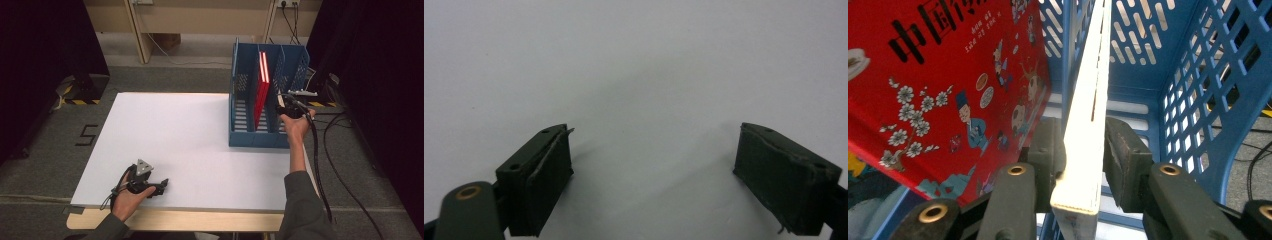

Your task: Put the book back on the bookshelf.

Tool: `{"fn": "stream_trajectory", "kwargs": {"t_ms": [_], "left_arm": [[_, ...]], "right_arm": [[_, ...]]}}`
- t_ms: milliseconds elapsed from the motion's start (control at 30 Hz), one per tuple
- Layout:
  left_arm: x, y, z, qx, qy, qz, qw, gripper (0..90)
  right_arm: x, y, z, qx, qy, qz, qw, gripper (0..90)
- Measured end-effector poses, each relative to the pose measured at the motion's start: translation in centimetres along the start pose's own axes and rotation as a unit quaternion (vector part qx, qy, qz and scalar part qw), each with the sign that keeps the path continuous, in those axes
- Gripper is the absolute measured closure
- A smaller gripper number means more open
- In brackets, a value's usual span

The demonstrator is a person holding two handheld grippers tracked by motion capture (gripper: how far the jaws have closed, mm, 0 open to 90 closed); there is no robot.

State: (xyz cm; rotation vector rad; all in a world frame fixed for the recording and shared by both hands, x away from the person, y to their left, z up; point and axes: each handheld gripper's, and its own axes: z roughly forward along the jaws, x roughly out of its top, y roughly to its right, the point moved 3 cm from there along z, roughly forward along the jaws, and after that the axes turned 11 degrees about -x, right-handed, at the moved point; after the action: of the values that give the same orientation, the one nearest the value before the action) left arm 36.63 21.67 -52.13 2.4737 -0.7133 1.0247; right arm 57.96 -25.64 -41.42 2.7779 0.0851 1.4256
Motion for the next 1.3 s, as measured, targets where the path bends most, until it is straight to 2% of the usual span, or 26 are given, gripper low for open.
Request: {"fn": "stream_trajectory", "kwargs": {"t_ms": [100,200,267,333,500,633,833,1133,1167,1267,1300], "left_arm": [[0.0,0.0,0.0,0.000,0.000,0.000,1.0000,13.8],[0.0,0.0,0.0,-0.001,0.000,0.000,1.0000,13.9],[0.0,0.0,0.0,0.000,0.000,0.000,1.0000,13.8],[0.0,0.0,0.0,-0.001,0.000,0.000,1.0000,13.8],[0.0,0.0,0.0,0.000,0.000,0.000,1.0000,13.9],[0.0,0.0,0.0,0.000,0.000,0.000,1.0000,13.9],[0.0,0.0,0.0,-0.001,-0.001,-0.001,1.0000,13.8],[0.0,0.0,0.0,-0.001,-0.002,-0.001,1.0000,13.8],[0.0,0.0,0.0,-0.001,-0.001,-0.001,1.0000,13.8],[0.0,0.0,0.0,-0.001,-0.001,-0.002,1.0000,13.8],[0.0,0.0,0.0,-0.001,-0.001,-0.002,1.0000,13.8]], "right_arm": [[0.0,0.0,0.0,0.004,0.000,0.001,1.0000,66.5],[-0.2,0.0,-0.1,0.018,0.002,0.003,0.9998,60.9],[-0.2,0.2,-0.6,0.017,0.010,-0.005,0.9998,58.0],[-0.3,0.2,-1.1,0.030,0.013,0.002,0.9995,55.1],[-0.6,0.6,-3.0,0.042,0.031,0.004,0.9986,48.5],[-0.9,0.8,-4.0,0.037,0.042,-0.002,0.9984,46.5],[-1.9,0.9,-5.9,0.042,0.059,0.008,0.9974,41.9],[-3.5,-0.4,-8.4,0.062,0.082,-0.005,0.9947,38.3],[-4.0,-0.8,-8.9,0.070,0.084,-0.007,0.9939,37.5],[-4.7,-1.3,-9.2,0.076,0.086,-0.010,0.9933,36.4],[-5.6,-1.8,-9.4,0.084,0.087,-0.011,0.9926,35.7]]}}
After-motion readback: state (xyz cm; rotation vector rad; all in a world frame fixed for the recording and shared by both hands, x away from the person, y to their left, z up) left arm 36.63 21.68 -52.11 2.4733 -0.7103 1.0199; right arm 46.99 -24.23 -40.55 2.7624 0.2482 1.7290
